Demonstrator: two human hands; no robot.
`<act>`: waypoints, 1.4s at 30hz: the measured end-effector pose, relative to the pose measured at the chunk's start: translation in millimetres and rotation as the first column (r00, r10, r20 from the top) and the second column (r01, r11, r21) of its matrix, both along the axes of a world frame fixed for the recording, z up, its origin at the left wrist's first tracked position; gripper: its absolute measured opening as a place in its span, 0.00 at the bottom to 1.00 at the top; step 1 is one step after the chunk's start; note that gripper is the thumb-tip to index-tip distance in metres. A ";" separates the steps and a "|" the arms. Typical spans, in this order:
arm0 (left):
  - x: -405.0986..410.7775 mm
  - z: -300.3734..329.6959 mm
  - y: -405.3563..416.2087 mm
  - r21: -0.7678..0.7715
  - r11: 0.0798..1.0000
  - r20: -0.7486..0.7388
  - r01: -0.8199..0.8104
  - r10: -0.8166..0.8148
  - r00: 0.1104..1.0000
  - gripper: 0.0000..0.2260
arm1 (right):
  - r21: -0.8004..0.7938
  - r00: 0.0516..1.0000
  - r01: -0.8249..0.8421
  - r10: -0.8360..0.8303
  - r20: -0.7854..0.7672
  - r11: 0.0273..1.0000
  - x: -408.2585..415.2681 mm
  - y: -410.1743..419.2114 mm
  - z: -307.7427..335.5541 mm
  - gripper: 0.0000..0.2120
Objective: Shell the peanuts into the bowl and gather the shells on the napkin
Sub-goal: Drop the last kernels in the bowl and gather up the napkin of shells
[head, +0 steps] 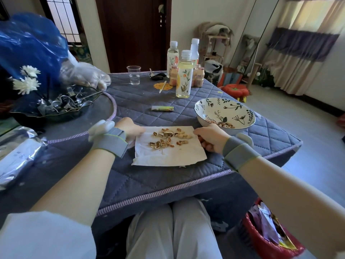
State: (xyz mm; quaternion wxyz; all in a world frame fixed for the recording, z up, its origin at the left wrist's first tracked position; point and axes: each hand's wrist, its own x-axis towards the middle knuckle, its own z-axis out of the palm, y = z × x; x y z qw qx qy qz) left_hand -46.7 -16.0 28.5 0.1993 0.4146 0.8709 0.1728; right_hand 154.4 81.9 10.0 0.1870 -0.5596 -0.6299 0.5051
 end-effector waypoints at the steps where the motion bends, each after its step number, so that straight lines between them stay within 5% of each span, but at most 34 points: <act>1: 2.7 -2.3 0.0 0.010 0.999 -0.023 -0.035 0.036 0.999 0.14 | 0.029 1.000 0.005 -0.005 0.001 1.000 -1.4 -0.4 -2.1 0.11; 6: 2.9 -8.5 5.7 0.055 0.997 0.008 -0.055 0.055 0.998 0.13 | 0.136 1.000 -0.008 0.007 0.008 0.991 -4.4 -3.9 -6.4 0.09; 11: -2.6 -22.9 3.6 0.291 0.956 0.069 -0.035 0.016 0.998 0.05 | 0.207 0.999 -0.038 0.034 0.023 0.978 -2.6 -1.6 -9.3 0.10; 15: -9.3 -14.4 -7.1 0.296 0.955 0.068 0.020 -0.042 0.997 0.08 | 0.404 0.990 -0.123 0.085 0.109 0.906 1.3 -5.7 -13.7 0.04; 18: -4.5 -6.4 -11.7 0.285 0.958 0.294 -0.004 -0.084 0.952 0.06 | 0.511 0.975 -0.213 0.150 0.162 0.833 7.8 -12.7 -14.5 0.02; 20: -2.0 -2.6 -14.1 0.248 0.965 0.543 -0.086 -0.065 0.837 0.09 | 0.535 0.966 -0.252 0.173 0.194 0.807 11.5 -15.5 -14.6 0.02; 25: -6.2 -8.2 -15.1 0.280 0.952 0.599 -0.121 -0.074 0.798 0.34 | 0.562 0.951 -0.295 0.178 0.253 0.773 13.7 -21.1 -13.4 0.04; 27: -8.2 -10.8 -14.1 0.252 0.956 0.648 -0.150 -0.051 0.760 0.30 | 0.555 0.956 -0.287 0.198 0.215 0.781 14.7 -21.6 -10.2 0.02; 30: -10.2 -11.1 -15.7 0.209 0.951 0.750 -0.229 -0.006 0.662 0.03 | 0.503 0.967 -0.256 0.218 0.134 0.825 17.9 -19.1 -7.5 0.02; 36: -6.1 -13.0 -18.6 0.185 0.981 0.720 -0.053 -0.099 0.687 0.06 | 0.265 0.970 -0.196 0.226 -0.088 0.944 25.7 -23.2 -7.4 0.10; 42: -6.2 -20.0 -16.4 0.227 0.974 0.653 -0.002 -0.150 0.742 0.05 | -0.028 0.918 0.029 -0.037 -0.395 0.999 22.5 -29.4 -10.8 0.09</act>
